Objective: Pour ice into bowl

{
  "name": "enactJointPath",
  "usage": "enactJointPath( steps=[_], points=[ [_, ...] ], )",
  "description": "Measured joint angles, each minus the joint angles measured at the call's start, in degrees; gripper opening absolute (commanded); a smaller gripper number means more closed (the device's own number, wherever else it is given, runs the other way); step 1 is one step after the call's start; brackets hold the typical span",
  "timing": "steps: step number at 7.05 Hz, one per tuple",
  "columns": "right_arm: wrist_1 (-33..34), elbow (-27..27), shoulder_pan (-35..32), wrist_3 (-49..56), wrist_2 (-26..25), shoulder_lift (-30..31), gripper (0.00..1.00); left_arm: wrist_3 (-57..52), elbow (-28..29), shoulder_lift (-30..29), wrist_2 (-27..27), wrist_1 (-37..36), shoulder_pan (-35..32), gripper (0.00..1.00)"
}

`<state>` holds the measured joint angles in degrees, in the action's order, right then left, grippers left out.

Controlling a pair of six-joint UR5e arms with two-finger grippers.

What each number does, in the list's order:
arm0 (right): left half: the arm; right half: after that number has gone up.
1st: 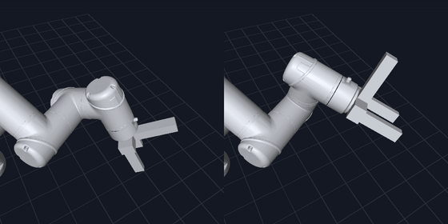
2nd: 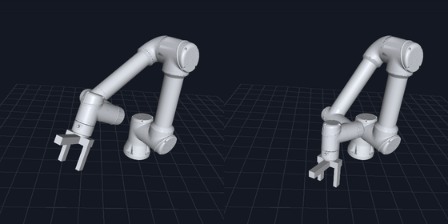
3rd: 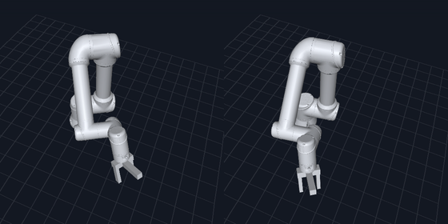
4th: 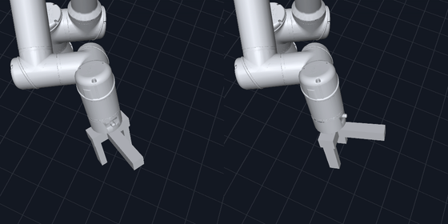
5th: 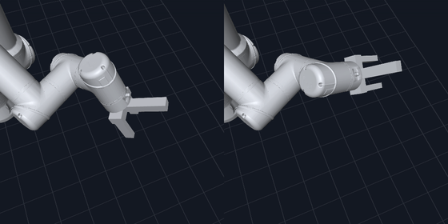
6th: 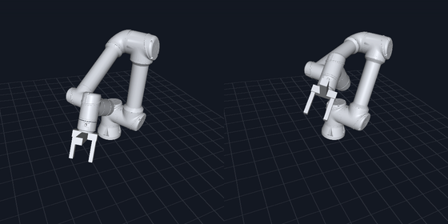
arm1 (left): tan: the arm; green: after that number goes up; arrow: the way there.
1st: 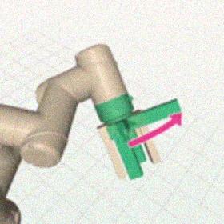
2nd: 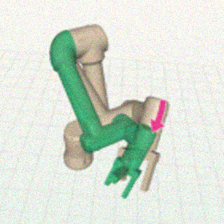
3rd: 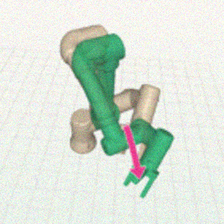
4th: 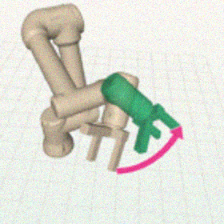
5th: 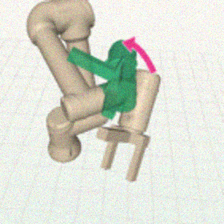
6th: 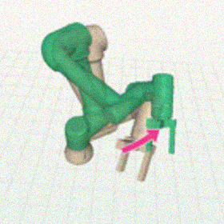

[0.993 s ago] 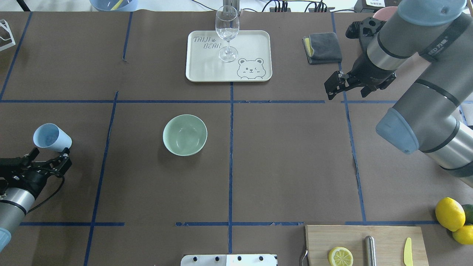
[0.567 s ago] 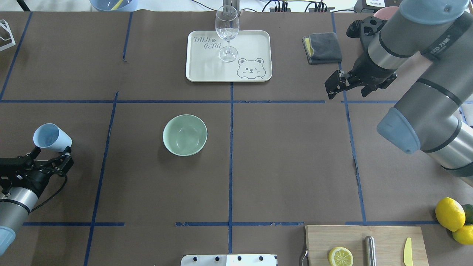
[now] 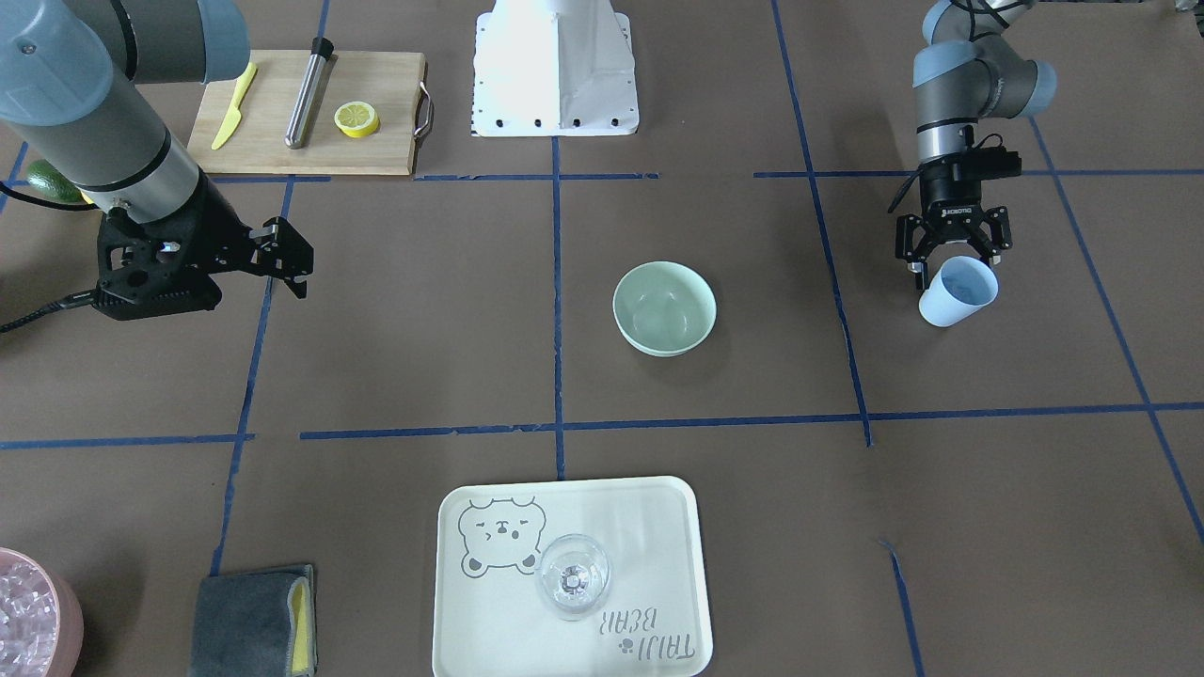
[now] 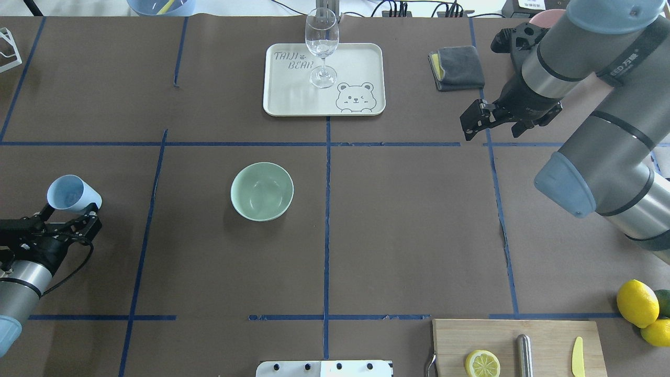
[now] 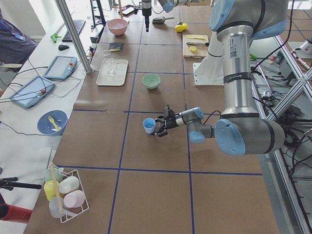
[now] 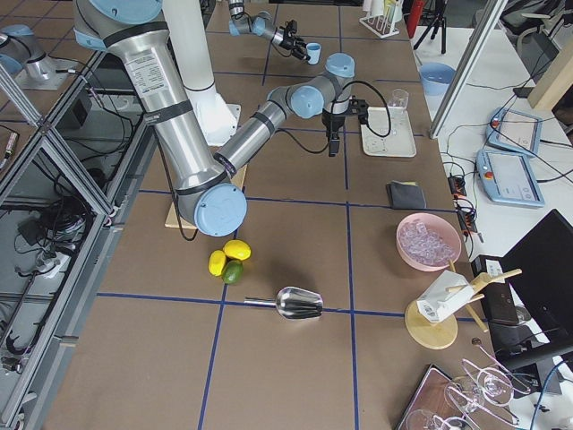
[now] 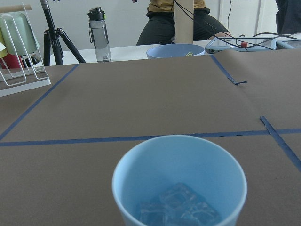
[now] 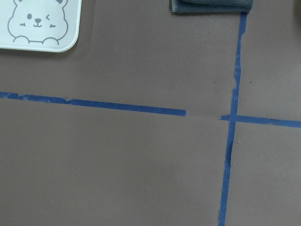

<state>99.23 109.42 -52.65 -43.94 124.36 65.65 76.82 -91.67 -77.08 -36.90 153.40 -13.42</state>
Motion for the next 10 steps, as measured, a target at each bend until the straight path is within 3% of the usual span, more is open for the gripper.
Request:
enactJointPath(
  steps=[5, 6, 7, 10],
  points=[
    [0.1, 0.0, -0.2, 0.0, 0.0, 0.0, 1.00, -3.1, 3.6, -4.3, -0.2, 0.6, -3.1, 0.98],
    [0.0, 0.0, -0.2, 0.0, 0.0, 0.0, 1.00, -3.1, 3.8, -4.3, -0.2, 0.6, -3.4, 0.65],
    [0.0, 0.0, -0.2, 0.0, 0.0, 0.0, 1.00, -3.2, 3.8, -4.4, -0.2, 0.7, -3.6, 0.02],
    [0.0, 0.0, -0.2, 0.0, 0.0, 0.0, 1.00, -6.3, 2.6, -4.7, -0.8, 1.7, -4.6, 0.00]
  ],
)
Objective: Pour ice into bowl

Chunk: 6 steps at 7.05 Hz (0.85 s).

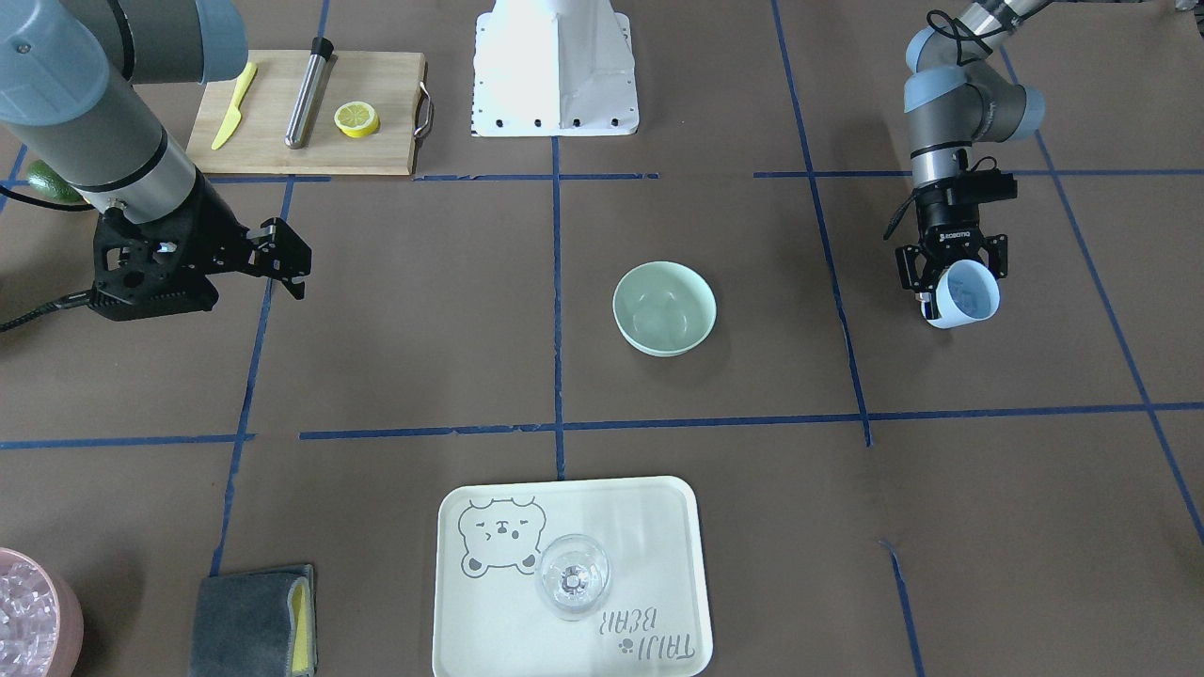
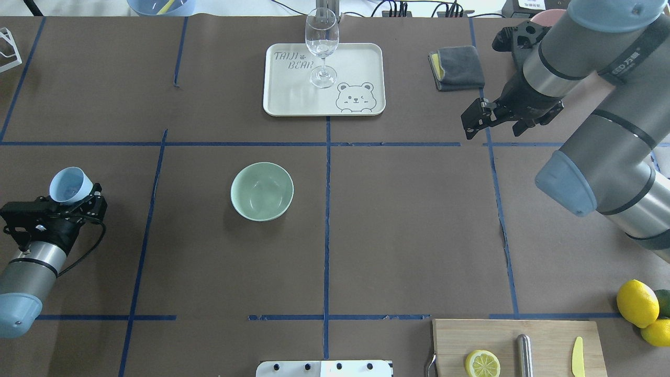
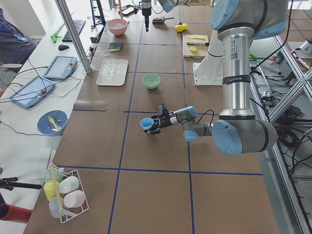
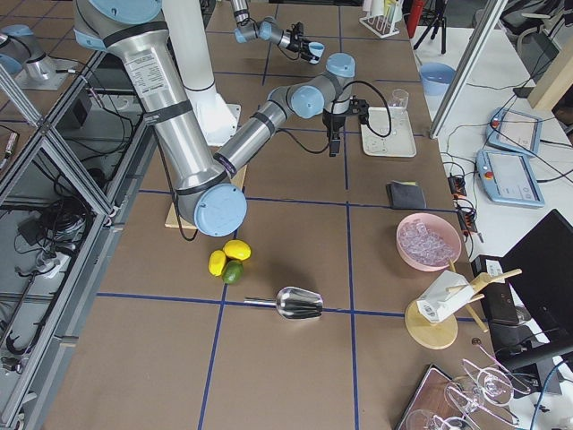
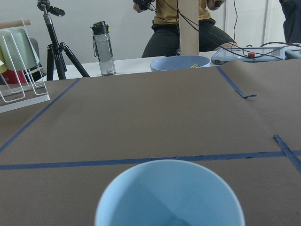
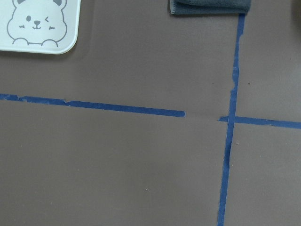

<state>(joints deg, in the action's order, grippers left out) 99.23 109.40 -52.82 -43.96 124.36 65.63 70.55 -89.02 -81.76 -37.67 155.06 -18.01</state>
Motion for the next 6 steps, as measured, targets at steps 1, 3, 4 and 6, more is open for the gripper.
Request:
enactJointPath(
  steps=[1, 3, 4, 6],
  points=[
    [0.0, 0.0, 0.0, 0.0, 0.0, 0.0, 1.00, -3.2, -1.9, 0.1, -0.9, 1.7, -1.3, 0.00],
    [0.0, 0.0, 0.0, -0.1, 0.0, -0.1, 1.00, -10.5, -7.4, 0.1, -2.2, 4.1, -4.3, 0.00],
    [0.0, -0.1, 0.0, -0.1, 0.0, -0.1, 1.00, -12.7, -10.4, -0.2, -2.6, 4.5, -5.1, 0.00],
    [0.0, -0.1, 0.0, -0.1, 0.0, -0.1, 1.00, -22.5, -15.5, -1.7, -3.5, 4.7, -5.5, 0.00]
  ],
)
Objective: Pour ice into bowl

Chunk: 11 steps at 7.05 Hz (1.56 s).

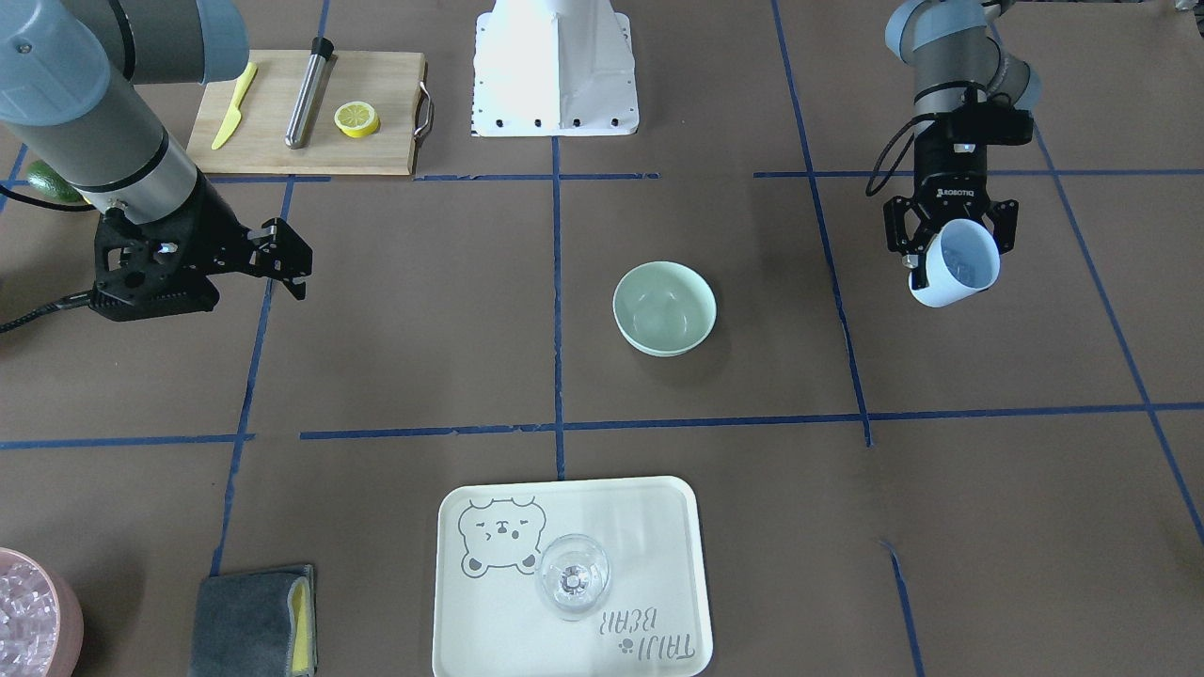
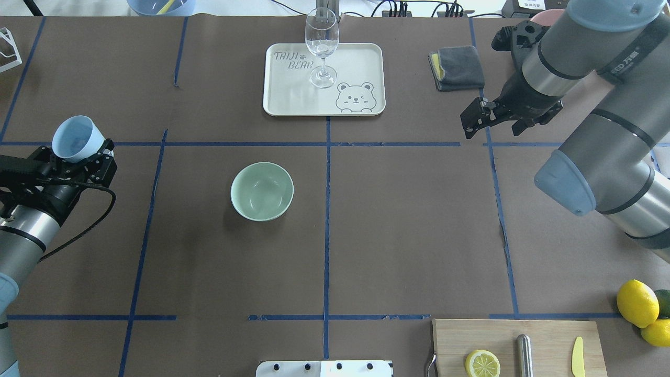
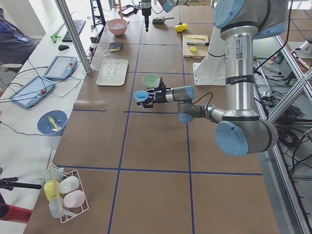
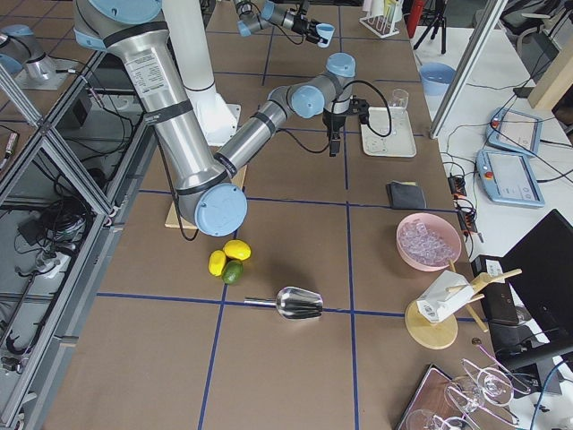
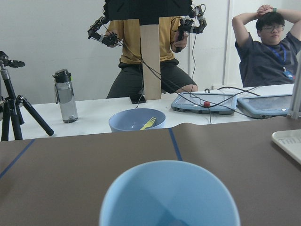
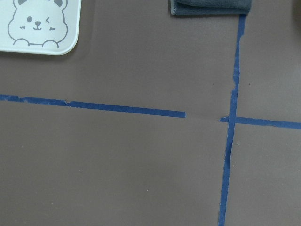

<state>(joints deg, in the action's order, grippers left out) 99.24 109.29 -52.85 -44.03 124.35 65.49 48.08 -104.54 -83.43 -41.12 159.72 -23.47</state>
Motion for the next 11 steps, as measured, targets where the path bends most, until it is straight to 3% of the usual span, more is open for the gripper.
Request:
enactJointPath(
  steps=[4, 6, 11],
  points=[
    [-0.1, 0.0, -0.1, 0.0, -0.4, 0.6, 1.00, -5.3, 0.9, -8.4, 0.2, -2.6, 0.5, 0.00],
    [-0.4, 0.0, -0.9, 0.5, -0.7, 2.6, 1.00, -5.9, 1.3, -13.8, 0.9, -10.9, 0.9, 0.00],
    [-0.8, 0.0, -2.7, 2.1, -0.8, 5.9, 1.00, -23.7, 1.4, -18.2, 10.7, -19.7, 7.4, 0.00]
  ],
)
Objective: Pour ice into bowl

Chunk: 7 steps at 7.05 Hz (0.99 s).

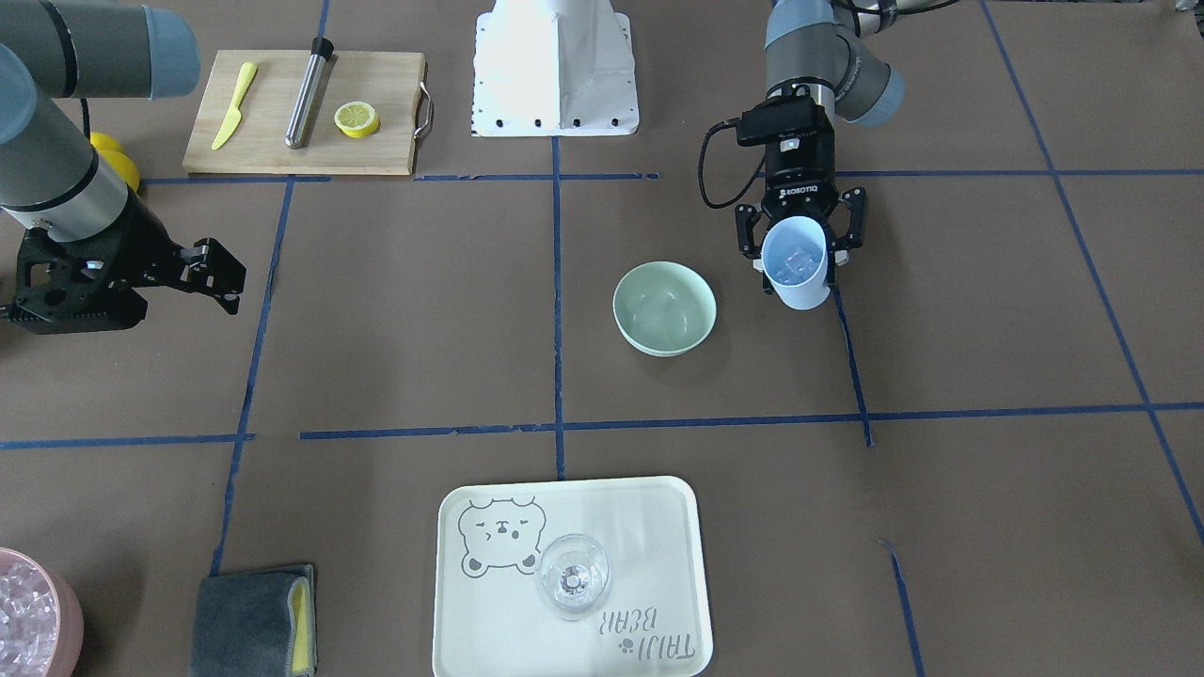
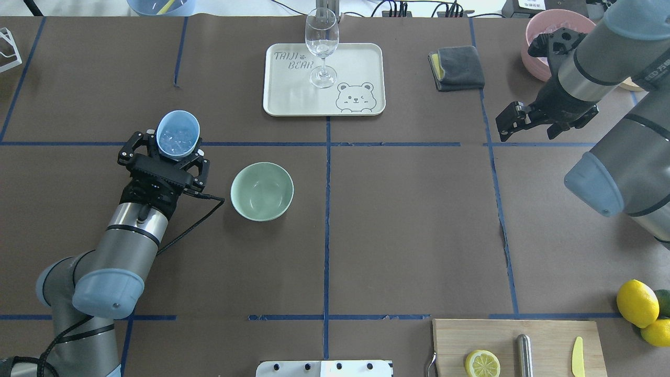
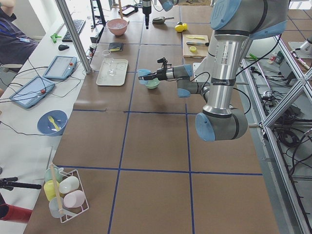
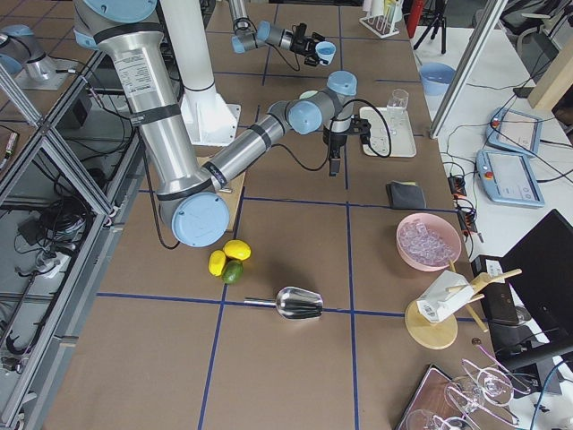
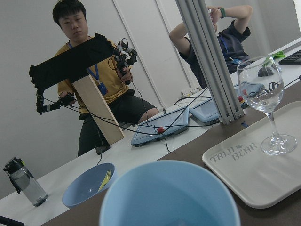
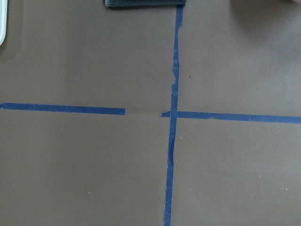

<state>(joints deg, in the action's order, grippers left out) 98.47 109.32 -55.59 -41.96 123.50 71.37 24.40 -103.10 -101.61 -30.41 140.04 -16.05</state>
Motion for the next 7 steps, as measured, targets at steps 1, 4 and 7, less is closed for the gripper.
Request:
enactJointPath(
  steps=[1, 4, 7],
  points=[
    [-1.1, 0.0, 0.0, -0.1, 0.0, 0.8, 1.00, -1.3, 0.2, -1.7, 1.7, -4.0, 1.9, 0.00],
    [-5.3, -0.1, 0.0, -0.4, 0.0, 2.9, 1.00, -3.6, 0.5, -6.3, 3.1, -21.0, 4.1, 0.00],
    [-5.6, -0.1, -0.1, -0.5, 0.0, 2.8, 1.00, -18.2, 1.1, -6.8, 6.8, -25.7, 4.4, 0.00]
  ],
)
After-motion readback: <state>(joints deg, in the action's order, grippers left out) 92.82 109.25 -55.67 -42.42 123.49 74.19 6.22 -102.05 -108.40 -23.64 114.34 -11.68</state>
